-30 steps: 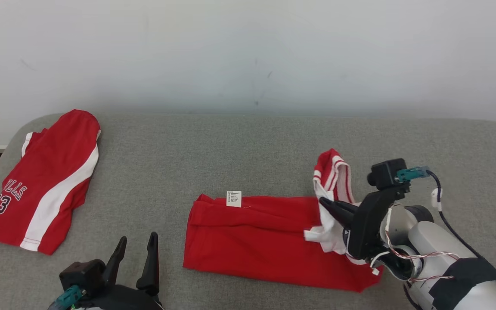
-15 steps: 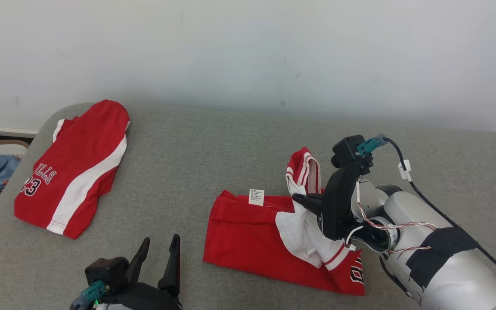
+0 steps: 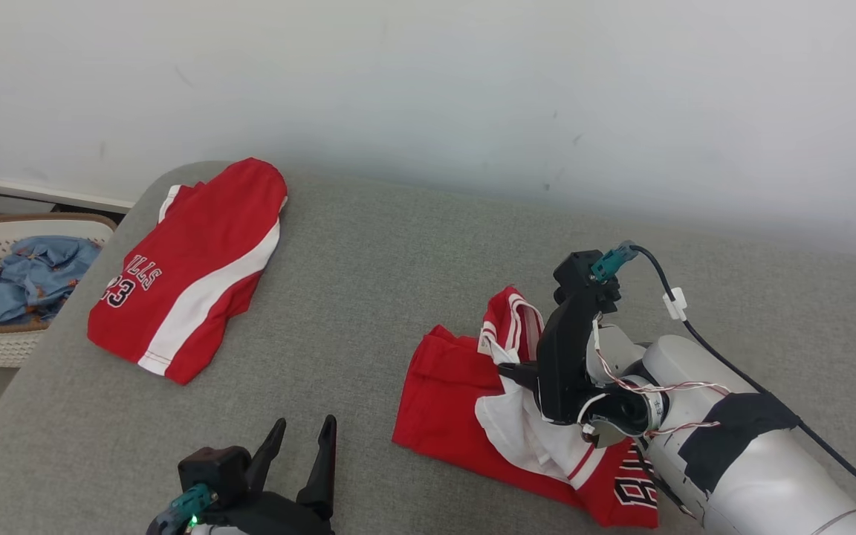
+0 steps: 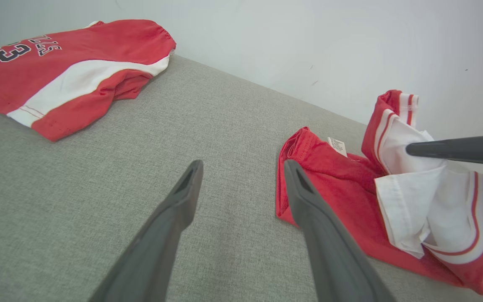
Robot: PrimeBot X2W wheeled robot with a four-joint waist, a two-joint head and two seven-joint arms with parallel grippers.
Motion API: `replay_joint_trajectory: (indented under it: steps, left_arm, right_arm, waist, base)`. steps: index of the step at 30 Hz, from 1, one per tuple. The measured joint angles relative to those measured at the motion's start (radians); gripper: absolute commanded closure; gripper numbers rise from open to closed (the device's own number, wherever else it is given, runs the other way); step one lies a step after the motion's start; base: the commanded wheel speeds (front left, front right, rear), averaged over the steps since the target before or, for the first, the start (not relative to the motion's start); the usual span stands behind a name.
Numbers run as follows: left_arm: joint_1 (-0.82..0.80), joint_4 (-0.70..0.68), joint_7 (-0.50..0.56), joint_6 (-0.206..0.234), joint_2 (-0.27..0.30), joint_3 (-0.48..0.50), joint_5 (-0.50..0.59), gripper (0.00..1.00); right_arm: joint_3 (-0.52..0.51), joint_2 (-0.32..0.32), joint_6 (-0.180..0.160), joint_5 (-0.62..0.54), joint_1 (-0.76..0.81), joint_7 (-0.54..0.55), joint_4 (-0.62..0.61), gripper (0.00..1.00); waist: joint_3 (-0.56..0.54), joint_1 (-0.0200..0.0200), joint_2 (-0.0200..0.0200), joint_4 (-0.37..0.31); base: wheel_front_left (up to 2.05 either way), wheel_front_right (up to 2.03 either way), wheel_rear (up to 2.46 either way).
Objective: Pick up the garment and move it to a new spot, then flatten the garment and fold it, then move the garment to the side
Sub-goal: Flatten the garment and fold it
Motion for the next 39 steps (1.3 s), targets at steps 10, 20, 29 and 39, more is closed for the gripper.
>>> replay_joint_trajectory:
  steps: [10, 20, 29, 39]
  left_arm:
    - [-0.019, 0.029, -0.005, -0.008, -0.007, -0.038, -0.01, 0.0]
    - [-0.017, 0.041, -0.028, 0.002, -0.008, -0.025, -0.04, 0.0]
    - [-0.006, 0.032, -0.046, 0.011, -0.006, -0.015, -0.041, 0.0]
    - [0.014, 0.003, -0.054, 0.017, 0.017, 0.001, -0.041, 0.0]
  right_arm:
    - [0.001, 0.009, -0.018, 0.001, -0.015, 0.014, 0.064, 1.0]
    - [-0.016, 0.021, -0.018, 0.01, -0.065, -0.012, 0.116, 0.0]
    - [-0.042, -0.048, -0.011, 0.005, -0.049, -0.087, 0.106, 0.0]
    - [-0.051, -0.111, -0.007, -0.005, 0.086, -0.176, 0.058, 0.0]
  waist:
    - [-0.006, 0.0, 0.0, 0.059]
    - [-0.01, 0.0, 0.0, 0.062]
    - [-0.006, 0.0002, 0.0, 0.01]
    - [0.015, 0.0001, 0.0, -0.062]
  base:
    - [0.0, 0.0, 0.0]
    - [0.0, 0.0, 0.0]
    - [0.0, 0.0, 0.0]
    - [0.0, 0.0, 0.0]
